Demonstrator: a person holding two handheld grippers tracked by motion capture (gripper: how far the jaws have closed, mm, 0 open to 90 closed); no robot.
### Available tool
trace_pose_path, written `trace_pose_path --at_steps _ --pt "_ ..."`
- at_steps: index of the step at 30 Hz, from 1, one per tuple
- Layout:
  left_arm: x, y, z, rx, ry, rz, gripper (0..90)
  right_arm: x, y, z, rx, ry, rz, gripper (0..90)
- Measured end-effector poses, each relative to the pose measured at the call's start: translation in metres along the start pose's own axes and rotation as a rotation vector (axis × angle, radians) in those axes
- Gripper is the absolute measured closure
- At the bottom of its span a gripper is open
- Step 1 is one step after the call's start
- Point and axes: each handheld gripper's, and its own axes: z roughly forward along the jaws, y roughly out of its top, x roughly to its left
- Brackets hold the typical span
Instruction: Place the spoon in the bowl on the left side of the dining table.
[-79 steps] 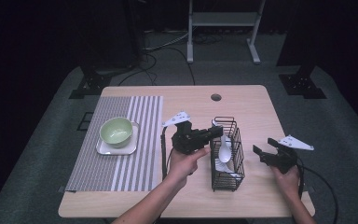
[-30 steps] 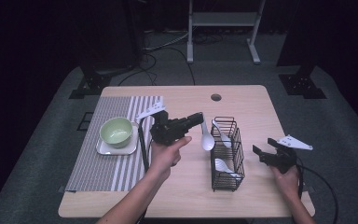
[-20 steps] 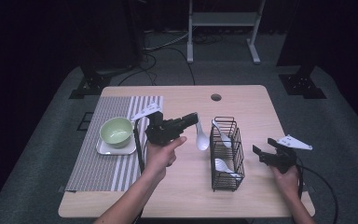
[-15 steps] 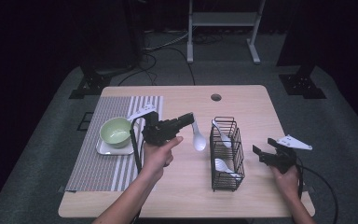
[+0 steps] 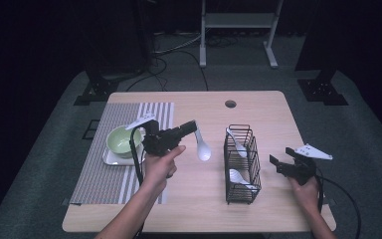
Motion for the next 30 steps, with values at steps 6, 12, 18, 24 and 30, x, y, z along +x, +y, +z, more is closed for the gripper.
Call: trace_pose_path --at_steps 6,12,18,24,30 --pt "0.009 -0.002 -0.008 -0.008 0.022 -0.013 84.9 0.0 0.0 0.0 -0.001 -0.001 0.0 20.9" --pt "0.017 -0.004 -0.017 -0.019 0.037 -0.034 84.9 0.0 0.0 0.0 0.002 -0.007 0.001 20.9" --pt "0.02 -0.004 -0.023 -0.025 0.039 -0.03 85.0 0.001 0.0 0.001 0.005 -0.011 -0.006 20.9" --pt "0.025 -0.003 -0.029 -0.03 0.06 -0.034 85.0 0.001 0.0 0.001 0.007 -0.013 -0.011 20.9" --pt "0.03 -0.002 -0.037 -0.04 0.078 -0.037 85.0 0.002 0.0 0.001 0.01 -0.015 -0.013 20.9"
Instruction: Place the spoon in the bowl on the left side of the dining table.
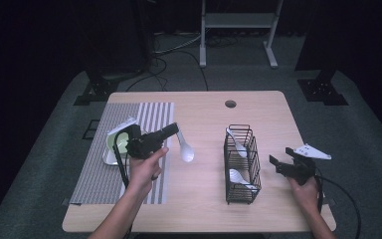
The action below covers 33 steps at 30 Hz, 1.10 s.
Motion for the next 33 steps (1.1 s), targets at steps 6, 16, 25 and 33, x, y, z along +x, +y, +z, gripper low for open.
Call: trace_pose_path --at_steps 6,16,25,33 --pt "0.004 0.002 -0.005 -0.007 0.012 0.002 84.9 0.0 0.0 0.0 0.002 -0.001 -0.002 20.9" --pt "0.015 0.004 -0.014 -0.02 0.041 -0.011 85.0 0.0 0.0 0.0 0.003 -0.001 -0.001 20.9" --pt "0.023 0.006 -0.022 -0.033 0.071 -0.017 84.9 0.0 0.0 0.001 0.006 -0.003 -0.002 20.9" --pt "0.028 0.007 -0.028 -0.046 0.087 -0.021 85.0 0.0 0.0 0.001 0.007 -0.003 0.0 20.9"
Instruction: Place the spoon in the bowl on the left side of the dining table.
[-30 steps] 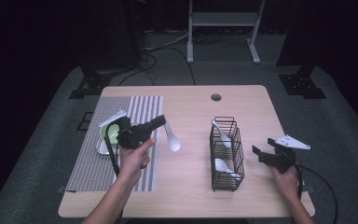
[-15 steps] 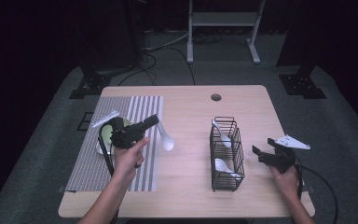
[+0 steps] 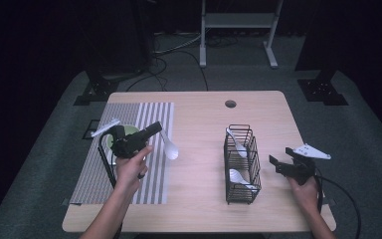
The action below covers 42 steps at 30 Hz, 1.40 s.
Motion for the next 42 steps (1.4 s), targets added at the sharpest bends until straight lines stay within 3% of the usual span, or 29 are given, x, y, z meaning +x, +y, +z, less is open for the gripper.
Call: trace_pose_path --at_steps 6,21,42 --pt "0.006 0.004 -0.006 -0.014 0.024 0.003 84.9 0.0 0.0 0.0 0.002 0.0 0.0 20.9" --pt "0.016 0.007 -0.01 -0.027 0.035 -0.011 85.4 0.0 0.0 0.0 0.004 -0.001 -0.001 20.9" --pt "0.039 0.018 -0.024 -0.078 0.106 -0.041 85.4 0.0 0.0 0.0 0.005 -0.003 -0.001 20.9"
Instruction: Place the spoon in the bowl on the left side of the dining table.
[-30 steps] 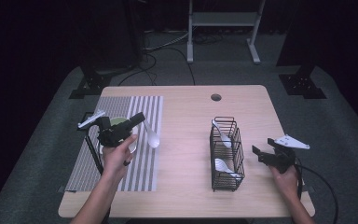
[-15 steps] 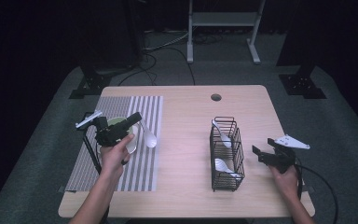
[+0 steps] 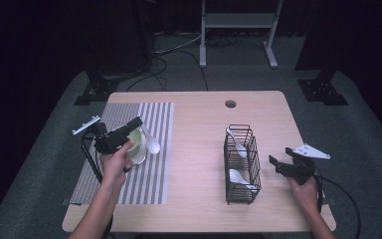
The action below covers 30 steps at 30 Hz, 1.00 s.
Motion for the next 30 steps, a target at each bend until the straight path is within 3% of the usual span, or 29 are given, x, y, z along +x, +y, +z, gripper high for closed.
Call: trace_pose_path --at_steps 30 --pt "0.023 0.015 -0.011 -0.053 0.066 -0.033 85.4 0.0 0.0 0.001 0.004 -0.004 -0.006 20.9"
